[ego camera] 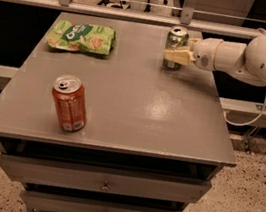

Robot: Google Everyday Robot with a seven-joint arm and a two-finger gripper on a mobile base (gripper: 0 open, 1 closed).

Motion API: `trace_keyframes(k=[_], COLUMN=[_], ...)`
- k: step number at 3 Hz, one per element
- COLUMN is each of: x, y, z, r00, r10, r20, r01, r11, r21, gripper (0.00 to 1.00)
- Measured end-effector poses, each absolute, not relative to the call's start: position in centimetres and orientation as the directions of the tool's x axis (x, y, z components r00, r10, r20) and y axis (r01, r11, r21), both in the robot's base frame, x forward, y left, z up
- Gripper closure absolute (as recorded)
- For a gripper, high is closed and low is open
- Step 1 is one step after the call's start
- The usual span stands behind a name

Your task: Knock green can over

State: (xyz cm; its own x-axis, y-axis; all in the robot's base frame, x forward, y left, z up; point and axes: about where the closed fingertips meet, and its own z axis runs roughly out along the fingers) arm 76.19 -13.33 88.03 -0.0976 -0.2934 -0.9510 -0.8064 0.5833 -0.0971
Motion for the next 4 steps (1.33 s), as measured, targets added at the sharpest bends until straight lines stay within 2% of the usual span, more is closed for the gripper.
trace_keyframes(k=[1,2,3,4], x=[75.2,74.4,73.2,70.6], y=[-12.7,-12.3,-11.2,-10.3], z=[89.5,90.8,91.7,90.6], r00=[-0.103,-0.102,-0.022,0.085], r10=[-0.320,-0.396,-0.585,-0.760], r20=[-0.942,-0.913,-0.811,-0.644], r01=[-0.816,-0.835,-0.875,-0.920], r11=[0.568,0.532,0.403,0.188], r21=[-0.104,-0.138,-0.267,-0.343], gripper=[0.87,1.00,1.00,1.00])
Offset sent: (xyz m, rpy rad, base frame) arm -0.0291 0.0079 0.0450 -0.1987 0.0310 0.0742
